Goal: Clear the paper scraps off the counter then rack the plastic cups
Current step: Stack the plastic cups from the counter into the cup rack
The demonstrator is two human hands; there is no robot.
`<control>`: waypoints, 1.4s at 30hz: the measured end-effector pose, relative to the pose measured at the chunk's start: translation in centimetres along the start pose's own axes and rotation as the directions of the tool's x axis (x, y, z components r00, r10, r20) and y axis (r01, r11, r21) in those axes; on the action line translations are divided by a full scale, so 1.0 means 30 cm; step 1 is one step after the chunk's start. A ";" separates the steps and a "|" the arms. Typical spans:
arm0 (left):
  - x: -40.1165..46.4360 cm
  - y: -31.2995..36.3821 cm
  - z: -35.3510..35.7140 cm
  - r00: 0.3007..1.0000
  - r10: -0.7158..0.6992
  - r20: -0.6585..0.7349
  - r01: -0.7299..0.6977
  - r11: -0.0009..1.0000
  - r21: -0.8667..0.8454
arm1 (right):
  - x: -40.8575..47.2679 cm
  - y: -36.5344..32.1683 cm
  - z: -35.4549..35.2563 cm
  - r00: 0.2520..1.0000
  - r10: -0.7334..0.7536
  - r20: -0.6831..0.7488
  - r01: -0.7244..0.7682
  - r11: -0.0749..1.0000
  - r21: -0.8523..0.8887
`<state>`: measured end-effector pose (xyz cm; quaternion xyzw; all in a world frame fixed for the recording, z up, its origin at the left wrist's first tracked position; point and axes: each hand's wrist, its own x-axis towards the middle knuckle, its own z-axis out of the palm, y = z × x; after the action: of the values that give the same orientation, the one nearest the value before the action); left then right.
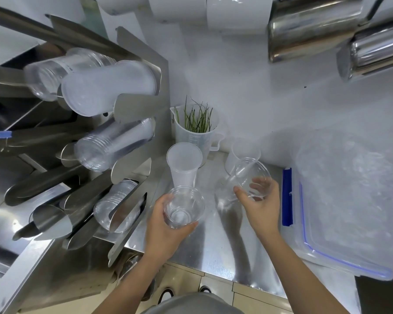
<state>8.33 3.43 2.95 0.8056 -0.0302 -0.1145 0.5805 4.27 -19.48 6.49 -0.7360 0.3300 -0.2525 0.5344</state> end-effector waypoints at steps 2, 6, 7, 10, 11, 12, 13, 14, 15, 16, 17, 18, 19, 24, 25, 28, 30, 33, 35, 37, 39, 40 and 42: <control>-0.004 0.008 0.001 1.000 0.000 0.011 0.000 1.000 0.003 | -0.018 -0.035 -0.004 1.000 -0.013 0.023 0.012 0.998 0.054; -0.010 0.018 0.003 1.000 0.003 0.028 -0.003 1.000 0.010 | -0.050 -0.101 -0.011 0.995 -0.062 0.078 0.049 0.987 0.153; -0.012 0.022 0.004 0.999 0.004 0.036 -0.004 1.000 0.011 | -0.057 -0.115 -0.014 0.993 -0.069 0.091 0.051 0.982 0.182; -0.025 0.039 0.003 0.999 0.011 0.044 -0.011 1.000 0.003 | -0.085 -0.157 -0.022 0.983 -0.112 0.146 0.072 0.965 0.251; -0.028 0.045 0.003 0.999 0.018 0.043 -0.019 1.000 0.004 | -0.096 -0.172 -0.024 0.977 -0.131 0.167 0.084 0.961 0.262; -0.031 0.051 0.002 0.999 0.025 0.041 -0.025 1.000 0.003 | -0.107 -0.185 -0.025 0.970 -0.152 0.188 0.099 0.959 0.265; -0.032 0.055 0.003 0.999 0.027 0.042 -0.027 1.000 0.002 | -0.119 -0.196 -0.024 0.962 -0.173 0.210 0.115 0.958 0.262; -0.033 0.060 0.004 0.999 0.032 0.043 -0.032 0.999 0.001 | -0.129 -0.205 -0.021 0.953 -0.195 0.232 0.134 0.958 0.253; -0.034 0.064 0.006 0.998 0.039 0.042 -0.039 0.999 0.005 | -0.140 -0.209 -0.018 0.943 -0.214 0.255 0.151 0.958 0.243; -0.035 0.068 0.008 0.998 0.047 0.044 -0.047 0.999 0.009 | -0.148 -0.210 -0.014 0.934 -0.225 0.277 0.161 0.959 0.235; -0.035 0.070 0.010 0.997 0.054 0.048 -0.055 0.998 0.015 | -0.157 -0.208 -0.010 0.926 -0.230 0.300 0.166 0.960 0.224; -0.035 0.071 0.012 0.997 0.062 0.052 -0.063 0.998 0.021 | -0.164 -0.205 -0.006 0.917 -0.230 0.324 0.169 0.964 0.206; -0.036 0.074 0.011 0.996 0.072 0.055 -0.074 0.997 0.024 | -0.173 -0.202 -0.002 0.908 -0.230 0.350 0.175 0.968 0.181; -0.044 0.098 0.007 0.990 0.111 0.083 -0.112 0.994 0.013 | -0.204 -0.184 0.008 0.876 -0.220 0.429 0.195 0.975 0.103; -0.046 0.101 0.006 0.990 0.109 0.090 -0.110 0.994 0.002 | -0.208 -0.180 0.008 0.873 -0.218 0.436 0.196 0.976 0.097; -0.049 0.106 0.000 0.988 0.118 0.101 -0.118 0.993 -0.003 | -0.220 -0.173 0.010 0.863 -0.209 0.459 0.197 0.978 0.075; -0.053 0.112 -0.001 0.987 0.121 0.108 -0.122 0.993 -0.001 | -0.224 -0.167 0.010 0.857 -0.191 0.479 0.184 0.981 0.061; -0.062 0.118 -0.003 0.986 0.129 0.102 -0.130 0.991 0.005 | -0.230 -0.158 0.011 0.846 -0.159 0.509 0.154 0.987 0.052; -0.070 0.128 -0.004 0.986 0.134 0.097 -0.134 0.991 -0.003 | -0.235 -0.153 0.011 0.834 -0.135 0.534 0.133 0.990 0.044; -0.076 0.137 -0.007 0.985 0.144 0.099 -0.144 0.990 -0.002 | -0.242 -0.150 0.009 0.821 -0.114 0.560 0.121 0.992 0.025; -0.082 0.144 -0.011 0.983 0.151 0.108 -0.152 0.988 -0.001 | -0.247 -0.148 0.006 0.815 -0.104 0.570 0.119 0.993 0.011; -0.084 0.146 -0.013 0.982 0.153 0.110 -0.154 0.988 0.000 | -0.248 -0.148 0.003 0.814 -0.102 0.572 0.119 0.993 0.008; -0.089 0.149 -0.016 0.981 0.159 0.111 -0.160 0.987 0.001 | -0.248 -0.151 0.002 0.816 -0.107 0.569 0.130 0.992 0.000</control>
<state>6.23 2.91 7.70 0.7958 -0.1275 -0.1119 0.5812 0.41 -12.87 10.67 -0.8069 0.1147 -0.0485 0.5773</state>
